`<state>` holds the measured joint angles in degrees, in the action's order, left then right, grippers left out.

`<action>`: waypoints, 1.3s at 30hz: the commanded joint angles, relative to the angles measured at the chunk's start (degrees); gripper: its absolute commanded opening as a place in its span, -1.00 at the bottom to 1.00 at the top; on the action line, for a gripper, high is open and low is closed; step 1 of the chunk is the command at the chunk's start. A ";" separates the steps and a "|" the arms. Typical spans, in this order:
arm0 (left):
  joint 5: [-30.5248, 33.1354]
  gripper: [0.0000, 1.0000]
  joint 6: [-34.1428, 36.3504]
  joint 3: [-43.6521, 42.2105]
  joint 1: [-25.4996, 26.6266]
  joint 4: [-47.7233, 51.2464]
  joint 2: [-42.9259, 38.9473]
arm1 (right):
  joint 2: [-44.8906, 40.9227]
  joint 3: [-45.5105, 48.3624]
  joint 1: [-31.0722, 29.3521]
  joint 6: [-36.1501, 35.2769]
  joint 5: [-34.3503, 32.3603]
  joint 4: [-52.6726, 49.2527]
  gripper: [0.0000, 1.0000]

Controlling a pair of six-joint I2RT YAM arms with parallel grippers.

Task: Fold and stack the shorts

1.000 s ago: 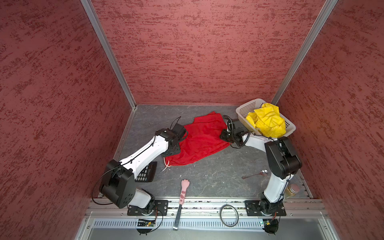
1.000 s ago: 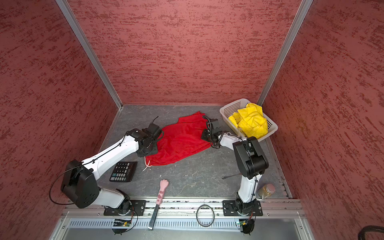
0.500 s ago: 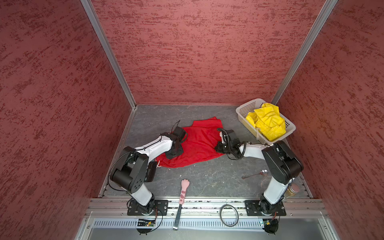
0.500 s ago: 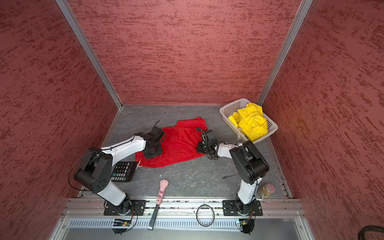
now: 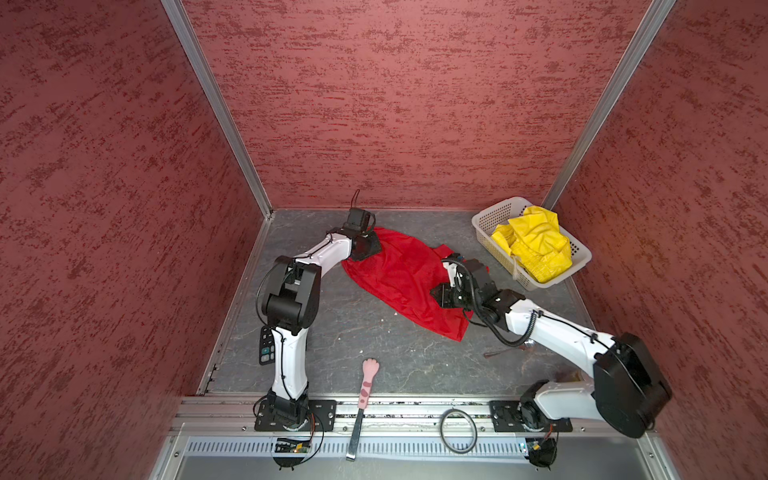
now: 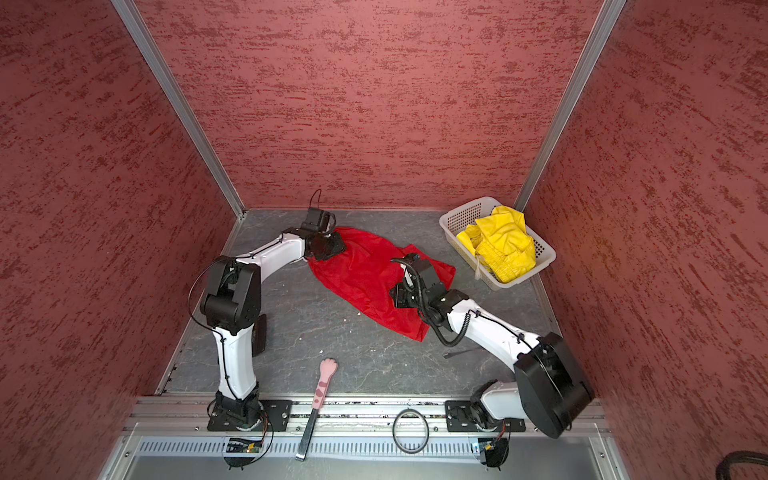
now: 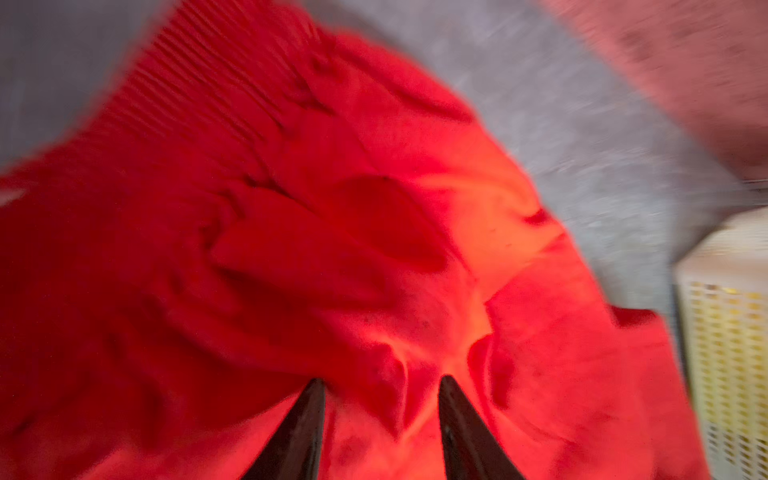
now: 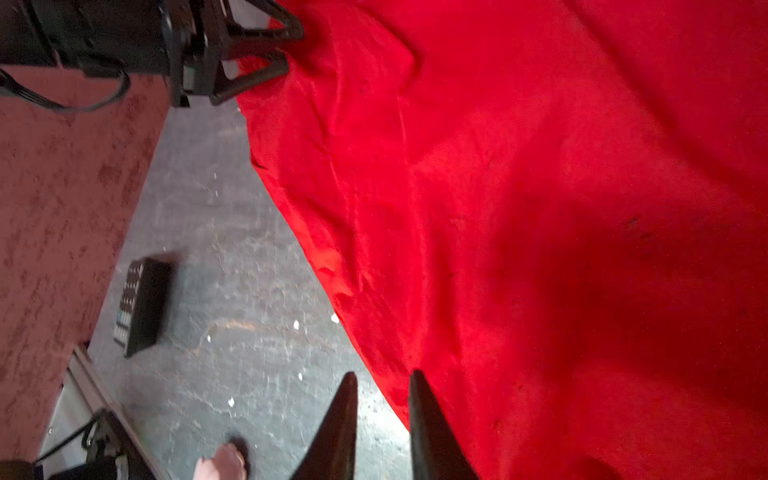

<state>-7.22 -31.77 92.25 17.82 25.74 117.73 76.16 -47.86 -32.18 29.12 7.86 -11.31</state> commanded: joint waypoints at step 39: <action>0.37 -0.12 2.02 -10.19 -9.99 -3.57 2.96 | 9.27 -2.30 29.46 3.11 -4.77 -7.48 -1.00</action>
<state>-9.21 -30.13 84.14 10.52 21.08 121.21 89.54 -48.53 -3.16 35.46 11.77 -12.10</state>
